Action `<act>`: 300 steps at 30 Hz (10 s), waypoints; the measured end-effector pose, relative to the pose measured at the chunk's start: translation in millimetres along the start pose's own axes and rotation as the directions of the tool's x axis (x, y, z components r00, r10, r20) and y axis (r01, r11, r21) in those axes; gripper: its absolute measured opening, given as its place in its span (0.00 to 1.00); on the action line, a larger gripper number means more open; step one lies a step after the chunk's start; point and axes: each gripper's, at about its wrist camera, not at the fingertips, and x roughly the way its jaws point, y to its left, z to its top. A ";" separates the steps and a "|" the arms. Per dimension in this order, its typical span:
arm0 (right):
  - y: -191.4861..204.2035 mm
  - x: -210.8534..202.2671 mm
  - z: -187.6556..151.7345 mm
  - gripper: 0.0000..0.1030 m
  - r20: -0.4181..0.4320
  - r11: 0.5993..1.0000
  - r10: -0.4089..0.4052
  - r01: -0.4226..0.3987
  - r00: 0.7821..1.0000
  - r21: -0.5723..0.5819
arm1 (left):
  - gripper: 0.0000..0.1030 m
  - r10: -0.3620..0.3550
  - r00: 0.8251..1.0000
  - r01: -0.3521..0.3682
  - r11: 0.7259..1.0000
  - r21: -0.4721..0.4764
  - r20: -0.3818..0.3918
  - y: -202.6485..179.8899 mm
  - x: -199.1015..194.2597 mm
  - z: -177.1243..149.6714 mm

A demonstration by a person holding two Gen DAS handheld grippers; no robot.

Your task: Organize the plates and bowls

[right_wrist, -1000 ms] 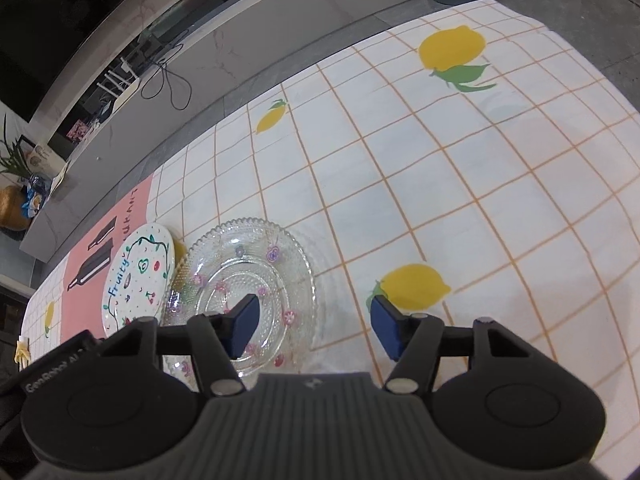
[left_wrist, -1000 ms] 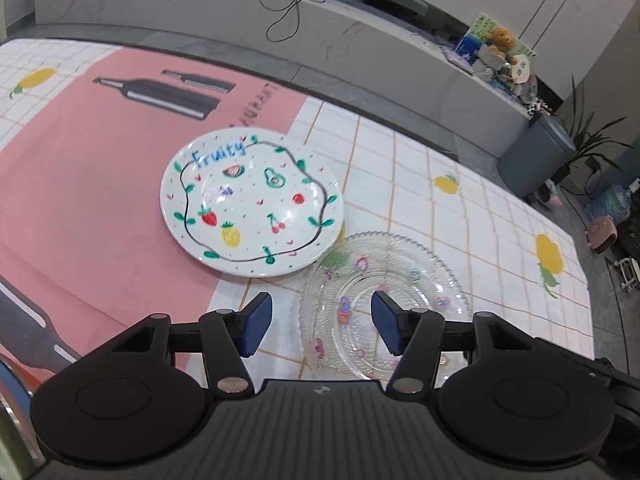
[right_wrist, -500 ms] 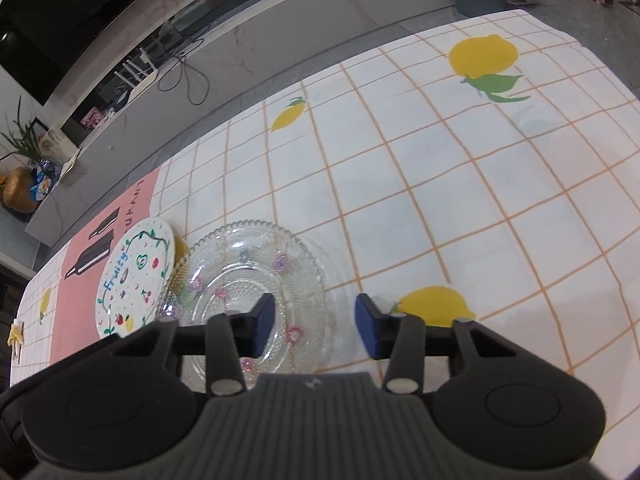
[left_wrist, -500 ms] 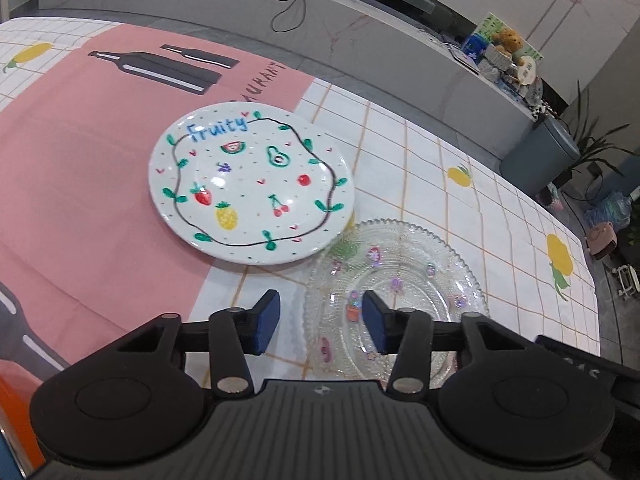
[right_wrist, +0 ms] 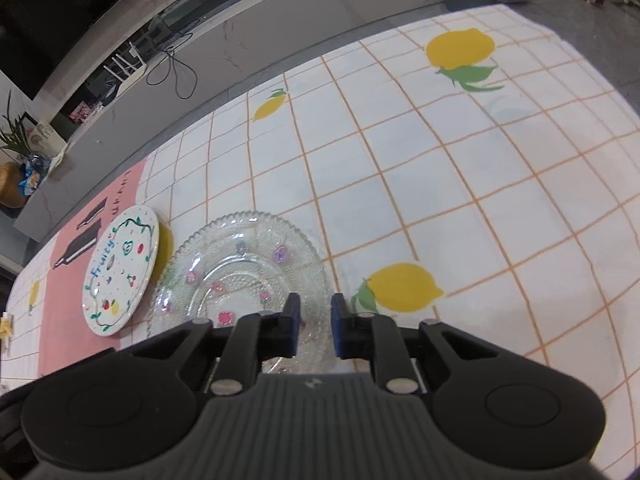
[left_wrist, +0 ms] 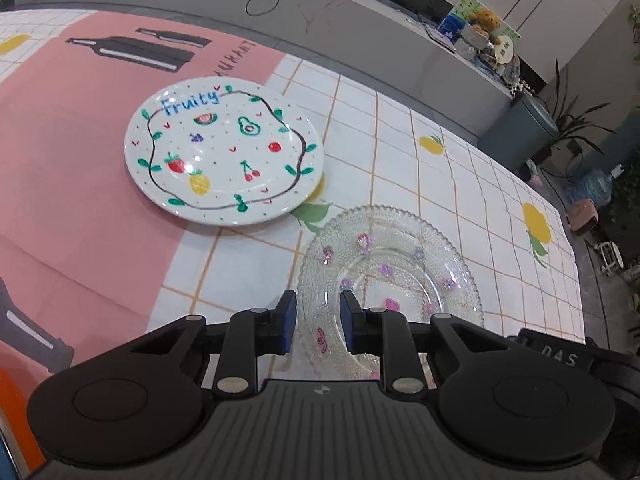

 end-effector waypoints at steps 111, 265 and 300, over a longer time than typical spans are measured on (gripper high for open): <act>-27.8 -118.3 -140.1 0.28 0.054 0.998 -0.051 0.052 0.997 -0.020 | 0.25 0.042 0.999 -0.042 0.979 0.198 0.002 15.1 -108.0 -116.0; 122.8 82.4 28.2 0.09 -0.088 0.990 0.130 -0.124 0.988 0.067 | 0.10 -0.127 0.977 0.112 0.989 -0.097 -0.168 149.7 15.5 141.3; 71.5 -42.9 -6.0 0.08 -0.041 0.964 0.246 -0.241 0.968 0.109 | 0.09 -0.133 0.984 0.131 0.991 -0.022 -0.120 76.4 -91.5 90.5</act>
